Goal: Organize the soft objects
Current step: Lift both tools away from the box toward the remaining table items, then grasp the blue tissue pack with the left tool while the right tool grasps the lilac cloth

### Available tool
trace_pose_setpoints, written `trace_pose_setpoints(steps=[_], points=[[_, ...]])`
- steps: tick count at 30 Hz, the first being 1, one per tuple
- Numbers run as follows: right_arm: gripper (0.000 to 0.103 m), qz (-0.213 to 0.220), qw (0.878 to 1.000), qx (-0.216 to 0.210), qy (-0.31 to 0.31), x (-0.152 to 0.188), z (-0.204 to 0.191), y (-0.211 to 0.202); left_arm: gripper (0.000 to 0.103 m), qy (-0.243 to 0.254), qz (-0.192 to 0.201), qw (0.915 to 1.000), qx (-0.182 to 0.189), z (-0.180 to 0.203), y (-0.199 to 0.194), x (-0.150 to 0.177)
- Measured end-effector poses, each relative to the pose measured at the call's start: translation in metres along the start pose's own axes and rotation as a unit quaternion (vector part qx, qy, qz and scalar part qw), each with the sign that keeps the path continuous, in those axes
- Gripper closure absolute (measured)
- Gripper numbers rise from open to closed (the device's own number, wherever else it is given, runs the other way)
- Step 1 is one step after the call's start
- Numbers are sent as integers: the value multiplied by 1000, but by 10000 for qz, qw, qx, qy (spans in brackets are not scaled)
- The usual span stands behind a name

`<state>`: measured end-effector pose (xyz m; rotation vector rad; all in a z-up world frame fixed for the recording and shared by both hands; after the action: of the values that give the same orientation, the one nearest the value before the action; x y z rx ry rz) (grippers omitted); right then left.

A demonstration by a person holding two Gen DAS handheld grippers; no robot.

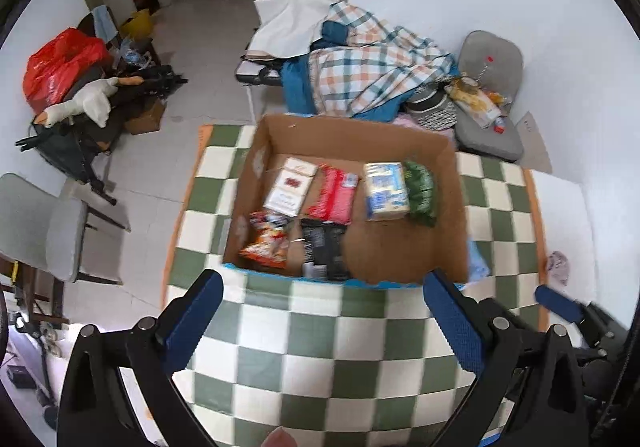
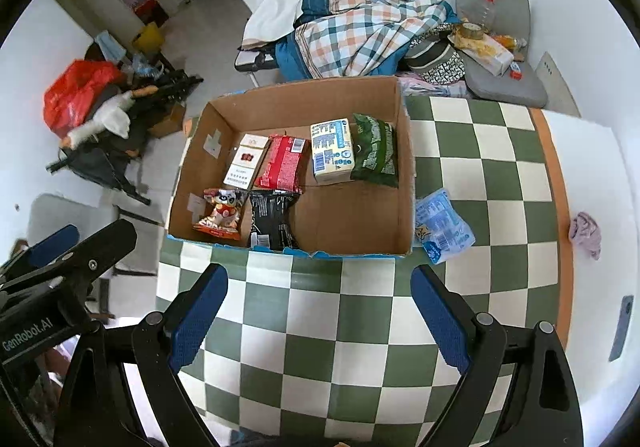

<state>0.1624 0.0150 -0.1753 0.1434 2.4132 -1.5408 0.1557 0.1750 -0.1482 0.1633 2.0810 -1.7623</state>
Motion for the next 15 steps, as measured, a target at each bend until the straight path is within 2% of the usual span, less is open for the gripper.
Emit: trace_pose_setpoints(steps=[4, 7, 10, 13, 15], points=[[8, 125, 9989, 15, 453, 5, 49, -22, 0, 39, -352, 9983, 468, 51, 8, -4], [8, 214, 9950, 374, 897, 12, 110, -39, 0, 22, -961, 9913, 903, 111, 36, -6], [8, 206, 9876, 771, 1354, 21, 177, -54, 0, 321, -1607, 9814, 995, 171, 71, -5], [8, 211, 9769, 1099, 1823, 33, 249, -69, 0, 542, -2279, 9667, 1035, 235, 109, 3], [8, 240, 9698, 1255, 2076, 41, 291, -78, 0, 624, -2548, 9604, 943, 263, 129, 11]])
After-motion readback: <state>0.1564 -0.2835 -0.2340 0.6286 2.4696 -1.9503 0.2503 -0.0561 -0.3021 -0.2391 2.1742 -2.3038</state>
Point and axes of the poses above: each gripper's, at about its wrist camera, not at the fingertips, and y roughly the way its jaws point, z to its right, x to its underside, the point moved 3 cm from there along y, roughly the way its jaws point, and after that the axes turned 11 degrees about -x, right-handed, at the moved point
